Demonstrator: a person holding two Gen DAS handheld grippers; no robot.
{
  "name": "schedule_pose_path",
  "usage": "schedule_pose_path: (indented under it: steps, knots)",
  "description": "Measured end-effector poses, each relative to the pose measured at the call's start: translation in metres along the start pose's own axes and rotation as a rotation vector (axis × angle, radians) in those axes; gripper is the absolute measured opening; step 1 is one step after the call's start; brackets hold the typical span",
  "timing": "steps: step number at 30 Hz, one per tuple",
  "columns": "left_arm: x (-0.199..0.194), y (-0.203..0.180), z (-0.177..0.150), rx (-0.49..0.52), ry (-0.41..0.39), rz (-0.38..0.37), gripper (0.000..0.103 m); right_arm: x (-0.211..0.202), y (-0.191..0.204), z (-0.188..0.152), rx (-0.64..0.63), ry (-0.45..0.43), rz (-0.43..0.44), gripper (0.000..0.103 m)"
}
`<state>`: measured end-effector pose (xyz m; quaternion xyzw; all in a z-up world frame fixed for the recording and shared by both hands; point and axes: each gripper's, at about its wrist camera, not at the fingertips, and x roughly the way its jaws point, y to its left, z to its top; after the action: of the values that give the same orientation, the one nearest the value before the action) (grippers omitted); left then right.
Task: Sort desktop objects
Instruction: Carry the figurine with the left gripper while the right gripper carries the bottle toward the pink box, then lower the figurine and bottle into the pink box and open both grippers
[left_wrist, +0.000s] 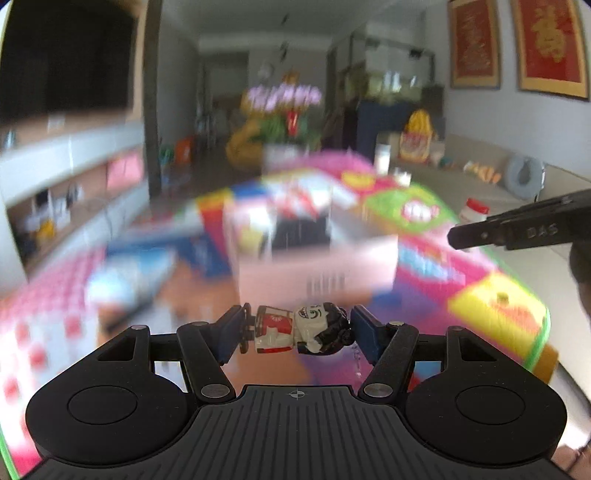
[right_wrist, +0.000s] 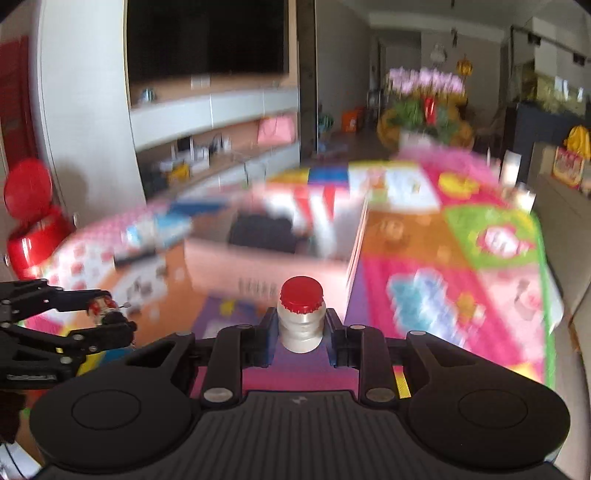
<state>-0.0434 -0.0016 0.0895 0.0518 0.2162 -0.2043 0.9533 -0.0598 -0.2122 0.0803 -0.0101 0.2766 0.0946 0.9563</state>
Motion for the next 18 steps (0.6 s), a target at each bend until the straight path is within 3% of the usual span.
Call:
schedule_pose_path:
  steps: [5, 9, 10, 12, 14, 15, 18]
  knots:
    - [0.023, 0.011, 0.075, 0.059, -0.148, 0.005, 0.068, -0.022, -0.005, 0.061, -0.026, -0.123, 0.011, 0.025]
    - [0.067, 0.028, 0.115, -0.03, -0.175, -0.05, 0.069, -0.001, -0.007, 0.114, -0.015, -0.161, -0.003, 0.025]
    - [0.077, 0.035, 0.119, -0.069, -0.174, -0.066, 0.076, 0.012, -0.008, 0.129, 0.002, -0.155, 0.001, 0.025]
    - [0.095, 0.051, 0.121, -0.163, -0.15, -0.081, 0.092, 0.039, -0.01, 0.154, 0.041, -0.136, 0.034, 0.026]
    - [0.099, 0.068, 0.11, -0.239, -0.127, -0.047, 0.095, 0.066, -0.009, 0.171, 0.072, -0.115, 0.074, 0.049]
    - [0.096, 0.074, 0.099, -0.255, -0.114, -0.027, 0.096, 0.075, -0.008, 0.175, 0.092, -0.115, 0.062, 0.052]
    - [0.081, 0.078, 0.058, -0.195, -0.07, 0.076, 0.101, 0.093, -0.004, 0.171, 0.09, -0.094, 0.056, 0.054]
